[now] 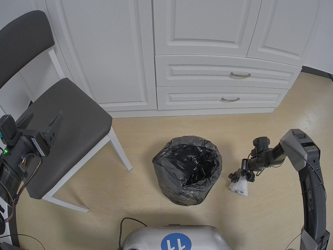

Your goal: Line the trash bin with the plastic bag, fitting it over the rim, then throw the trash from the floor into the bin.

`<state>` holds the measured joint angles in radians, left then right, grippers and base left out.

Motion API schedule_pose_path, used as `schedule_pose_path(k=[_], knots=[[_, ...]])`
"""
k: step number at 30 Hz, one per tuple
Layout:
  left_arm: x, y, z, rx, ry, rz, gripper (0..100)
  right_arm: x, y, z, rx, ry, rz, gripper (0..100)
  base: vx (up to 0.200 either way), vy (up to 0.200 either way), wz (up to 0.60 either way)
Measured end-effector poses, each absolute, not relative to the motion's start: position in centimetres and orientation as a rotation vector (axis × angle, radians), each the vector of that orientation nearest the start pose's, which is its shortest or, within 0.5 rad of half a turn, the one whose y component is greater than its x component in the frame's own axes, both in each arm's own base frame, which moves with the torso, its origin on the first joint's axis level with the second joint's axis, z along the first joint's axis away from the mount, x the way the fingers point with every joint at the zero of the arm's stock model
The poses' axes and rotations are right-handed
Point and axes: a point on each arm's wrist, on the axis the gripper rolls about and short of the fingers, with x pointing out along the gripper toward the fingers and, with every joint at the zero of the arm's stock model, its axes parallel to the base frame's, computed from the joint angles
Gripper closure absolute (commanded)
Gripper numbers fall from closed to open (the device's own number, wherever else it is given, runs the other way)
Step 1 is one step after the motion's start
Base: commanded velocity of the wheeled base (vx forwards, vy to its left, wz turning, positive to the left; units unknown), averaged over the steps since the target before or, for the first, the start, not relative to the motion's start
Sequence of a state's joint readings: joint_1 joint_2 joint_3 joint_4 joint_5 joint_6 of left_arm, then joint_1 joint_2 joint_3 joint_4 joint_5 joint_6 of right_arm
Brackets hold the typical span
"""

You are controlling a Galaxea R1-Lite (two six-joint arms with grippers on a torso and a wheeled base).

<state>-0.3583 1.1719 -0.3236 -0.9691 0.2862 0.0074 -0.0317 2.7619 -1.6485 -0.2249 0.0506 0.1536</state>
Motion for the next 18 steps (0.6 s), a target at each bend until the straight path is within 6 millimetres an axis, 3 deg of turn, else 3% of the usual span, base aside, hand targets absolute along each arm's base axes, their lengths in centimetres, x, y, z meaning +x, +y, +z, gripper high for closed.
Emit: schedule_pose_path(k=[4,10,13,18], knots=[[14.9,-4.9,20.7,-0.030,-0.114,-0.073,0,47.3,-1.7,-5.5,0.203,0.860,0.023,100,0.000,0.000,0.00],[14.8,-4.9,20.7,-0.029,-0.115,-0.075,0,44.1,-1.8,2.5,0.176,0.729,0.120,100,0.000,0.000,0.00],[14.8,-4.9,20.7,-0.029,-0.116,-0.075,0,41.7,-1.1,6.8,0.151,0.622,0.178,100,0.000,0.000,0.00],[14.7,-4.9,20.8,-0.030,-0.119,-0.077,0,36.9,0.9,12.2,0.098,0.430,0.283,100,0.000,0.000,0.00]])
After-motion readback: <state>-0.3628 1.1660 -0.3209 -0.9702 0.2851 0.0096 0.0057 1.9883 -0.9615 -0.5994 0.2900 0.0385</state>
